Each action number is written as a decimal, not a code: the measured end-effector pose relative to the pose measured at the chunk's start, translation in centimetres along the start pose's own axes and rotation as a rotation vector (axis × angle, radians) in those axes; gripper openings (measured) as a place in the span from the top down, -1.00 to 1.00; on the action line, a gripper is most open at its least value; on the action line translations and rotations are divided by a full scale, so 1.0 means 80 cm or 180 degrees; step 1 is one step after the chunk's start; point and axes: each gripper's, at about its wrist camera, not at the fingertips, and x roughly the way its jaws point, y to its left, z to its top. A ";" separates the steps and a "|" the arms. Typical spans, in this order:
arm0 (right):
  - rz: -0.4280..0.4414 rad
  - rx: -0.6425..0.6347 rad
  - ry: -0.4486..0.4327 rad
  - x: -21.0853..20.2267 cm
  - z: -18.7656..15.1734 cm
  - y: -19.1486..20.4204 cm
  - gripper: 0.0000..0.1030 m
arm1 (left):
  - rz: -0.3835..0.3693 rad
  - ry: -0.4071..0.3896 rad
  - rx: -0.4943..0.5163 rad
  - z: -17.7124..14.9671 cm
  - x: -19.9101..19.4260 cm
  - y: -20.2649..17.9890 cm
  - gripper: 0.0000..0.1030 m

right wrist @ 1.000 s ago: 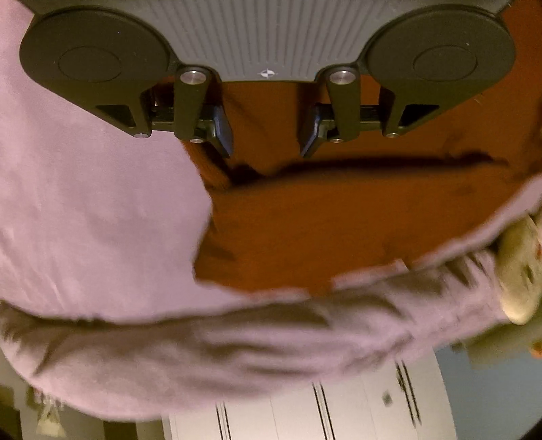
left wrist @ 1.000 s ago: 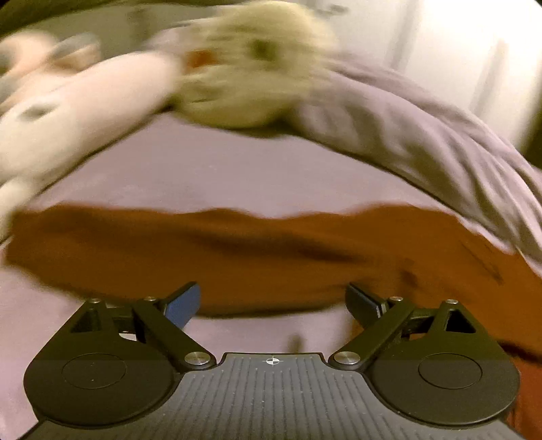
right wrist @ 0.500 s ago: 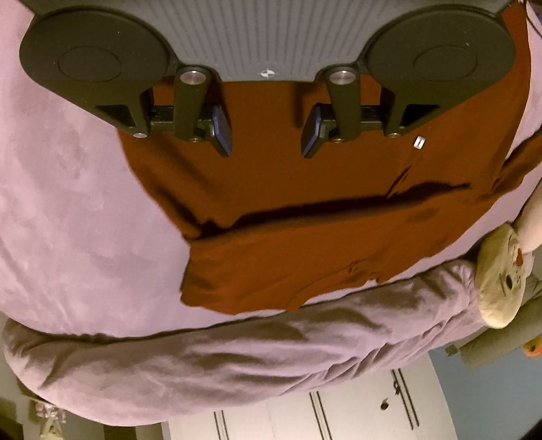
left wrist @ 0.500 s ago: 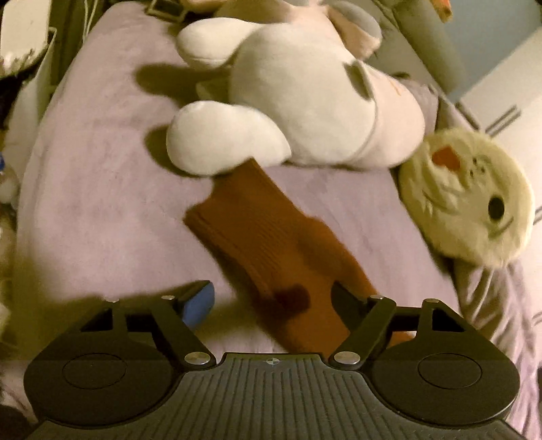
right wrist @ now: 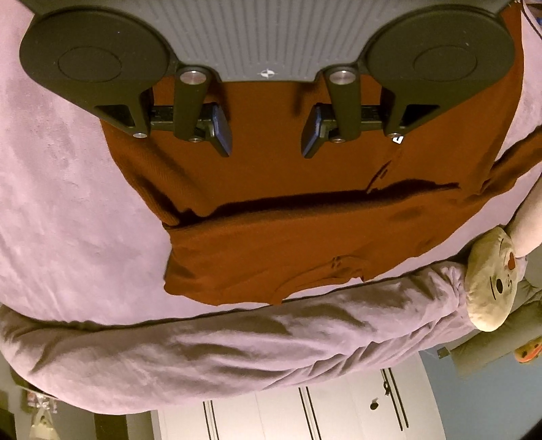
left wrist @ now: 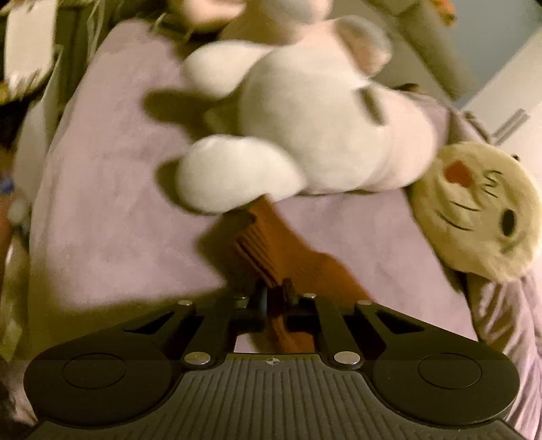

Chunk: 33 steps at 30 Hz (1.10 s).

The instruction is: Fold small clothes

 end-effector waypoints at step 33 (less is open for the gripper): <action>0.1204 0.0116 0.0184 0.055 0.046 0.067 0.15 | -0.0626 0.0416 0.2960 -0.309 -0.085 -0.206 0.03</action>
